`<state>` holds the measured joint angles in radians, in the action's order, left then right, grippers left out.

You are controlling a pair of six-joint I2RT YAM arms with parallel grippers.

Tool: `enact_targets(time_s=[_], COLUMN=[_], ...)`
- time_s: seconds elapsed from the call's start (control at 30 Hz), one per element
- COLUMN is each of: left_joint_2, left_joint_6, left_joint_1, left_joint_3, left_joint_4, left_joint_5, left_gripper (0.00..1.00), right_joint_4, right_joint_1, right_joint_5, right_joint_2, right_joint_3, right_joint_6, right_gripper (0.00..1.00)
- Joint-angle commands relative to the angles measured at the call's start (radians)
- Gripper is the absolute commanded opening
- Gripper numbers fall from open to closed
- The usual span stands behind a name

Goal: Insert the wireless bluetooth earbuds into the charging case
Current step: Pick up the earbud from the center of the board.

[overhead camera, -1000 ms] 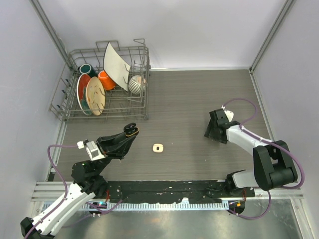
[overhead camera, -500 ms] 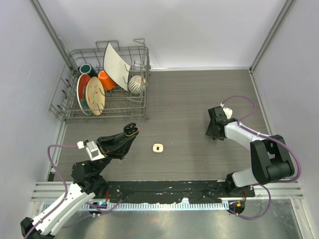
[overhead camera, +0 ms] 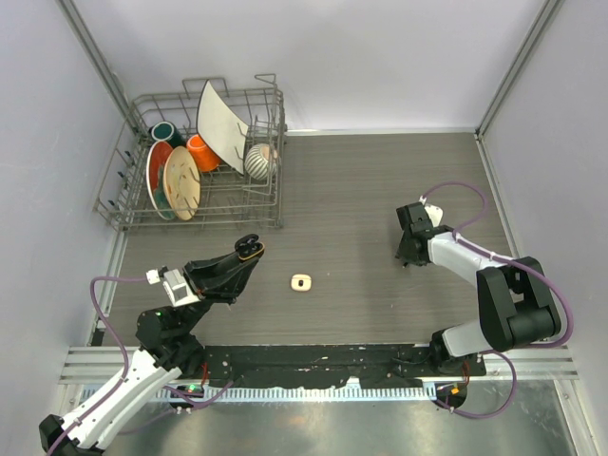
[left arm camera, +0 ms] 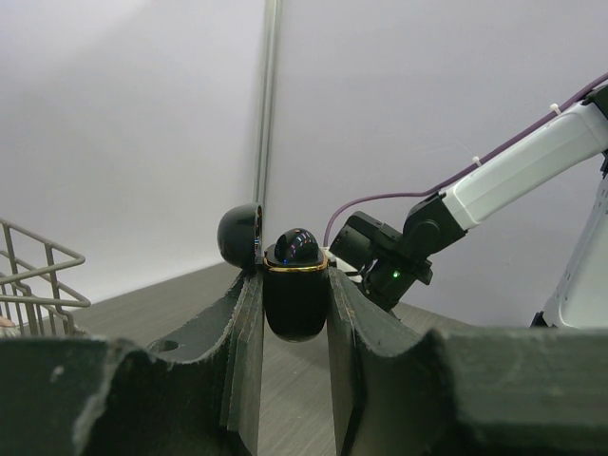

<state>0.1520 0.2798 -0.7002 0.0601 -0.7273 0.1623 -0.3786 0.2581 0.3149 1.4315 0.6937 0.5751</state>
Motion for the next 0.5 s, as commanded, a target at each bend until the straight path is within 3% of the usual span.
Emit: enact_targets(time_s=[0.0, 0.13, 0.47], left_joint_2=[-0.009, -0.009, -0.006], left_joint_6=[-0.007, -0.007, -0.001], left_joint_1=[0.002, 0.002, 0.002], left_joint_3=[0.032, 0.032, 0.030], left_joint_4=[-0.027, -0.027, -0.034], left_joint_5=[-0.015, -0.015, -0.015], left_gripper=[0.00, 0.00, 0.00], right_joint_4=[-0.019, -0.028, -0.029], right_joint_1=[0.000, 0.000, 0.001], right_joint_5=[0.013, 0.007, -0.010], right_joint_2=[0.011, -0.005, 0.014], right_joint_3=[-0.006, -0.008, 0.004], right_joint_6=[-0.020, -0.038, -0.057], right_gripper=[0.30, 0.36, 0.32])
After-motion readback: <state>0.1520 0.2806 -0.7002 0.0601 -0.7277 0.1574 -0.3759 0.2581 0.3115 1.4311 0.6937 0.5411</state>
